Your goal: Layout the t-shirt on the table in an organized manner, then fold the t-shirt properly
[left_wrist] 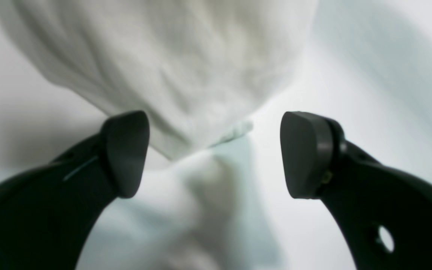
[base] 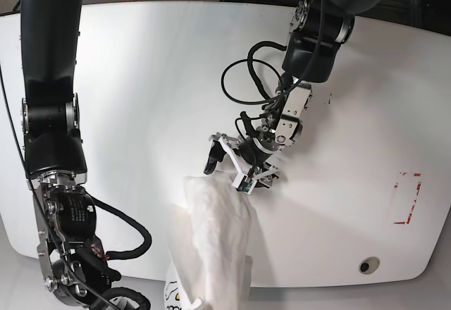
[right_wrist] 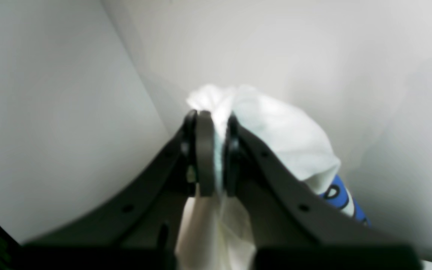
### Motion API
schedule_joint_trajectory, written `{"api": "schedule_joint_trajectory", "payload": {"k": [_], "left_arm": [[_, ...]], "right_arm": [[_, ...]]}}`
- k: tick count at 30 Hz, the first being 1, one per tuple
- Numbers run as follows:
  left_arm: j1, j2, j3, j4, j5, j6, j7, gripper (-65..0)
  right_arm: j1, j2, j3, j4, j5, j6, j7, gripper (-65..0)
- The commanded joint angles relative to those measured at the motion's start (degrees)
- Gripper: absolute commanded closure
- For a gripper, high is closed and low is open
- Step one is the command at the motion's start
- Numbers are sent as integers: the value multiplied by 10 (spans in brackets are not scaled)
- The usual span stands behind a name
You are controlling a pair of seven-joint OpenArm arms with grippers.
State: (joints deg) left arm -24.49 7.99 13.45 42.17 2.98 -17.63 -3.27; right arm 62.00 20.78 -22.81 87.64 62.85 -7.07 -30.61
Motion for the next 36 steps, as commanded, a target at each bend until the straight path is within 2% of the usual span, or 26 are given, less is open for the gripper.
{"api": "schedule_joint_trajectory", "payload": {"k": [1, 14, 21, 25, 29, 30, 34, 36], "left_arm": [[-24, 4, 0, -7, -6, 11, -26, -518], [-60, 4, 0, -75, -6, 12, -31, -512], [-72, 4, 0, -95, -6, 12, -31, -407], [-72, 4, 0, -95, -6, 12, -31, -398], [-72, 4, 0, -94, -6, 12, -31, -392], [-72, 4, 0, -94, -6, 12, -31, -381], [-72, 4, 0, -93, -6, 12, -31, -249], [-71, 4, 0, -93, -7, 12, -31, -213]], "right_arm": [[27, 3, 2, 9, 1, 8, 22, 0], [28, 2, 0, 17, 1, 8, 22, 0], [52, -1, 1, 13, 6, -3, 22, 0], [71, -6, 2, 8, 40, -14, 22, 0], [82, -10, 2, 8, 48, -16, 22, 0], [84, -10, 2, 8, 48, -16, 22, 0], [83, -10, 1, 12, 48, -17, 22, 0], [80, -10, 1, 12, 49, -17, 22, 0]]}}
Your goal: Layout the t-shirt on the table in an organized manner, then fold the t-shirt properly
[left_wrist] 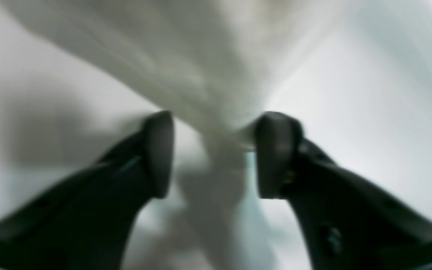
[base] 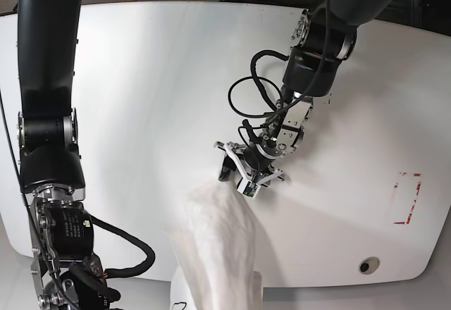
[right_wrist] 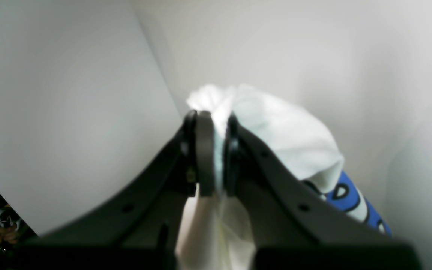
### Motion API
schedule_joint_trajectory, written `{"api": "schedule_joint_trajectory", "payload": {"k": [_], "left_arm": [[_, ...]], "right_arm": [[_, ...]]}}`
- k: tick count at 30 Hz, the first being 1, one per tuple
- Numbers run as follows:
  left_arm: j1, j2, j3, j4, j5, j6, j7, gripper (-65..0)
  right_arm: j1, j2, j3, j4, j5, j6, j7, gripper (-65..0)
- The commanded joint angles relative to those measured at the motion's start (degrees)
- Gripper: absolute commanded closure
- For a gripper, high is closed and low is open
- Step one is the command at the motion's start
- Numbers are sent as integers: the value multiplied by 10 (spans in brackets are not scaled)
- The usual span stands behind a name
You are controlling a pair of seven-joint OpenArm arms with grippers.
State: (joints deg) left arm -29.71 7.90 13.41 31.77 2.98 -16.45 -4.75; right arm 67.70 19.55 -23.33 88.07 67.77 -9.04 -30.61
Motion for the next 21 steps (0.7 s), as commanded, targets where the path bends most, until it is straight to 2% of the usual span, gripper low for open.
{"api": "schedule_joint_trajectory", "payload": {"k": [1, 8, 15, 18, 21], "left_arm": [[-19, 5, 0, 12, -7, 1, -17, -210], [-5, 5, 0, 55, -7, 1, -17, -266], [1, 5, 0, 73, -7, 1, -17, -267], [1, 4, 0, 72, -6, 1, -17, -253], [0, 2, 0, 70, -6, 1, -16, -184]], "right_arm": [[22, 2, 5, 8, 0, 3, 22, 0], [8, -8, 6, 13, 18, 3, 22, 0], [7, -13, 5, 16, 22, 3, 22, 0], [6, -14, 4, 16, 23, 3, 22, 0], [6, -14, 4, 16, 23, 3, 22, 0]]}}
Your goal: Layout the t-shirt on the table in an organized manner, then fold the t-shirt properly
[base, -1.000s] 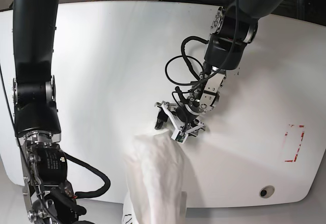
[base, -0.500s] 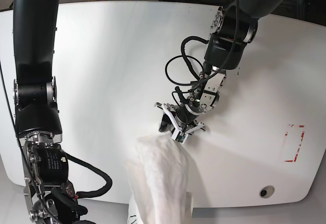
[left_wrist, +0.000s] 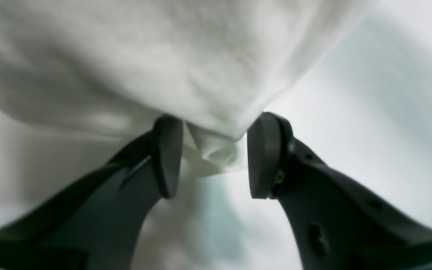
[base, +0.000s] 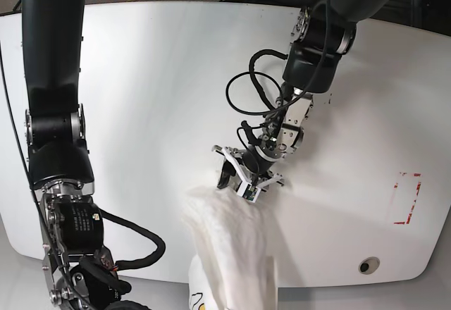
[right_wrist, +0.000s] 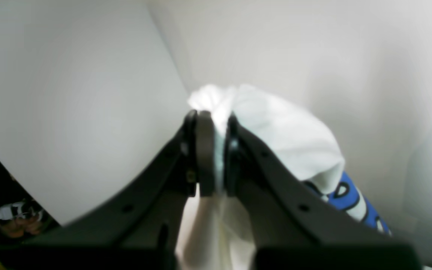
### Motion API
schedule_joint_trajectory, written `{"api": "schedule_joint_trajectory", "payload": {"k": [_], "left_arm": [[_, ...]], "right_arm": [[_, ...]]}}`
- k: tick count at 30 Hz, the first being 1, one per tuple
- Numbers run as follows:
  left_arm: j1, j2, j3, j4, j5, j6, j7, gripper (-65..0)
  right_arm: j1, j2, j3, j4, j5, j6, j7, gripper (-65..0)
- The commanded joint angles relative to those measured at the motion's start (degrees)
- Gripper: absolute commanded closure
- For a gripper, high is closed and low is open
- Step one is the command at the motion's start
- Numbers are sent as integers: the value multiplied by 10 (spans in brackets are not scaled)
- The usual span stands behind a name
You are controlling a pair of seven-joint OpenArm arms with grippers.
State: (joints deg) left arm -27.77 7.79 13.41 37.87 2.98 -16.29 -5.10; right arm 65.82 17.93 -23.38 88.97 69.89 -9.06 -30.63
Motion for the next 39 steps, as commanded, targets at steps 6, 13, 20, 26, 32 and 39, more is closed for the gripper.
{"api": "schedule_joint_trajectory", "payload": {"k": [6, 13, 20, 26, 32, 39], "left_arm": [[-19, 3, 0, 9, -6, 0, -13, -74], [-17, 2, -1, 11, -7, 0, -13, -39], [-14, -20, -4, 44, -7, 0, -10, -39], [64, -62, -4, 176, -7, 0, -4, -39], [113, -114, -10, 299, -8, -1, 36, -38], [167, -155, -68, 400, -7, -1, 38, -38]], "right_arm": [[25, 2, 5, 9, 1, 3, 22, 0], [25, 2, 5, 17, 1, 3, 22, 0], [18, 9, 5, 19, 1, 3, 22, 0], [-4, 44, 5, 20, 0, 3, 22, 0], [-31, 79, 7, 20, -1, 3, 22, 0], [-62, 109, 7, 22, -2, 4, 23, 0]]}}
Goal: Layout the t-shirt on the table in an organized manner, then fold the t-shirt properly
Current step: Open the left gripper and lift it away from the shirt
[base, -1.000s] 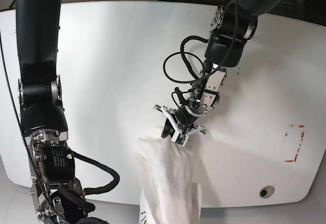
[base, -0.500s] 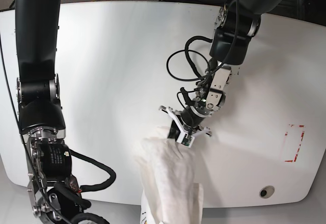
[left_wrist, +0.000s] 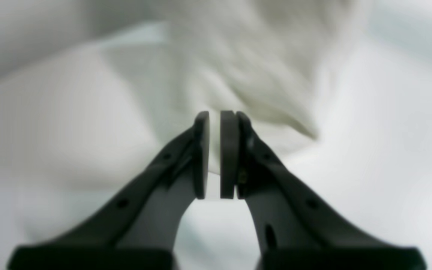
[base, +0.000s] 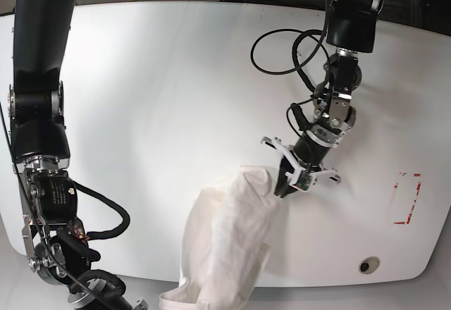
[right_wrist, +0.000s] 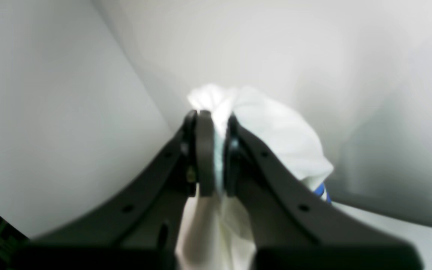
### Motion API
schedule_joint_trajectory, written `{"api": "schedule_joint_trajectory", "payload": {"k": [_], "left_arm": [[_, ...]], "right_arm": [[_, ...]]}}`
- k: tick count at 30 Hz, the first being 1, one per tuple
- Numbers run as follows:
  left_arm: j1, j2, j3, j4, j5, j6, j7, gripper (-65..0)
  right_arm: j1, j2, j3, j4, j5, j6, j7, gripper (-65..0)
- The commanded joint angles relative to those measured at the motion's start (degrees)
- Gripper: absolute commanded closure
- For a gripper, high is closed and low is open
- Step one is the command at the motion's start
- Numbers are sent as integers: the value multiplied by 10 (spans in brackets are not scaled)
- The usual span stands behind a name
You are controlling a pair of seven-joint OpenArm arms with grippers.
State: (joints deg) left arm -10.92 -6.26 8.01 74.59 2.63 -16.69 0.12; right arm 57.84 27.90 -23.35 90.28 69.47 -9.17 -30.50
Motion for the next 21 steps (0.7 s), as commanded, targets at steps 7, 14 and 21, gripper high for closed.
{"api": "schedule_joint_trajectory", "payload": {"k": [7, 14, 21], "left_arm": [[42, -64, -58, 109, -5, 3, -14, -42], [53, -65, -67, 128, -6, 0, -13, -73], [51, -36, -26, 127, -6, -1, -10, -328]], "right_arm": [[-2, 42, 7, 23, 1, 5, 22, 0], [-6, 43, 7, 26, 1, 5, 22, 0], [-6, 30, 6, 25, 1, 5, 22, 0]]}}
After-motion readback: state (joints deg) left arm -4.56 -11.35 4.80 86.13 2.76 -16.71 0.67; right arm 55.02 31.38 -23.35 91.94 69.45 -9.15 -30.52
